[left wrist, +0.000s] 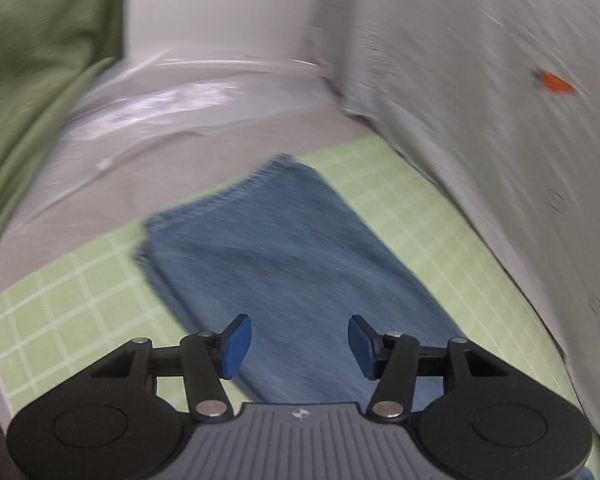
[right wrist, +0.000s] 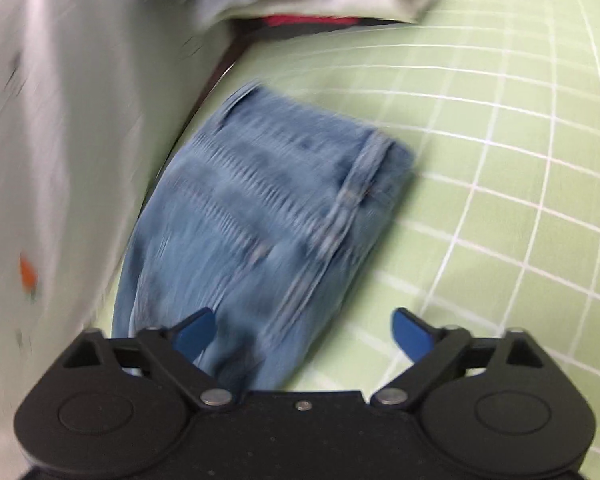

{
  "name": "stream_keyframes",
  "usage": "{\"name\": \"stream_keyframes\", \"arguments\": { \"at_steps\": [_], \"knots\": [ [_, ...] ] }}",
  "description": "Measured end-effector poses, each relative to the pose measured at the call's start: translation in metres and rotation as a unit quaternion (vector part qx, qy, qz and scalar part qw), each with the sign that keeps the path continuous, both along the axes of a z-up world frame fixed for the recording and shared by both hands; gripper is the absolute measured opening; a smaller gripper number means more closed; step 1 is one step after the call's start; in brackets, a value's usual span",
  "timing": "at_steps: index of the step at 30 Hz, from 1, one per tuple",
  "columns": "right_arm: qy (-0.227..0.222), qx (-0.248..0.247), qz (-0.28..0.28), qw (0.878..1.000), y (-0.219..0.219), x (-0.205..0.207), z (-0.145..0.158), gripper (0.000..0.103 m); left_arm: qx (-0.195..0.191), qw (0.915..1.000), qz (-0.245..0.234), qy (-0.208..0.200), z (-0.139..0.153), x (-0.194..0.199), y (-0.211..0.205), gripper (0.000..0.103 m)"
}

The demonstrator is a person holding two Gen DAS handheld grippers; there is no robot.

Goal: Fold clothes

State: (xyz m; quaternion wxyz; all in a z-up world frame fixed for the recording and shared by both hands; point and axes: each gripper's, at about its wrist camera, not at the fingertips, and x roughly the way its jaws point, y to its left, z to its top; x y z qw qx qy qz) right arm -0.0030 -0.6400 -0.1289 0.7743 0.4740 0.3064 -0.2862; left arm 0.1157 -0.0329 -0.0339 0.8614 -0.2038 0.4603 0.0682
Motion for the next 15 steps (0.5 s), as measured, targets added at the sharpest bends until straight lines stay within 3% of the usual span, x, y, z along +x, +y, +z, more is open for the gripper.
{"name": "stream_keyframes", "arguments": {
  "at_steps": [2,8,10,11,13,14,15],
  "knots": [
    [-0.017,0.0,-0.002,1.0,-0.008,0.004,-0.006,0.101,0.005,0.9993,-0.034,0.012,0.0,0.0,-0.034,0.061],
    [-0.006,-0.068,0.068,0.995,-0.017,0.027,-0.007,0.097,0.018,0.9889,-0.144,0.029,-0.002,-0.014,-0.125,0.062],
    [-0.007,-0.079,0.075,0.994,-0.021,0.03,-0.007,0.066,0.029,0.9828,-0.18,0.031,-0.001,-0.022,-0.145,0.062],
    [-0.011,-0.081,0.078,0.994,-0.025,0.03,-0.006,0.058,0.037,0.9812,-0.187,0.03,0.0,-0.027,-0.152,0.062],
    [-0.027,-0.083,0.088,0.992,-0.035,0.027,0.002,0.028,0.049,0.9795,-0.193,0.028,0.001,-0.035,-0.158,0.062],
    [-0.047,-0.084,0.085,0.992,-0.04,0.022,0.012,0.022,0.051,0.9798,-0.191,0.028,0.0,-0.037,-0.157,0.062],
    [-0.066,-0.085,0.082,0.991,-0.046,0.018,0.023,0.022,0.052,0.9808,-0.185,0.03,0.0,-0.039,-0.155,0.062]
  ]
}}
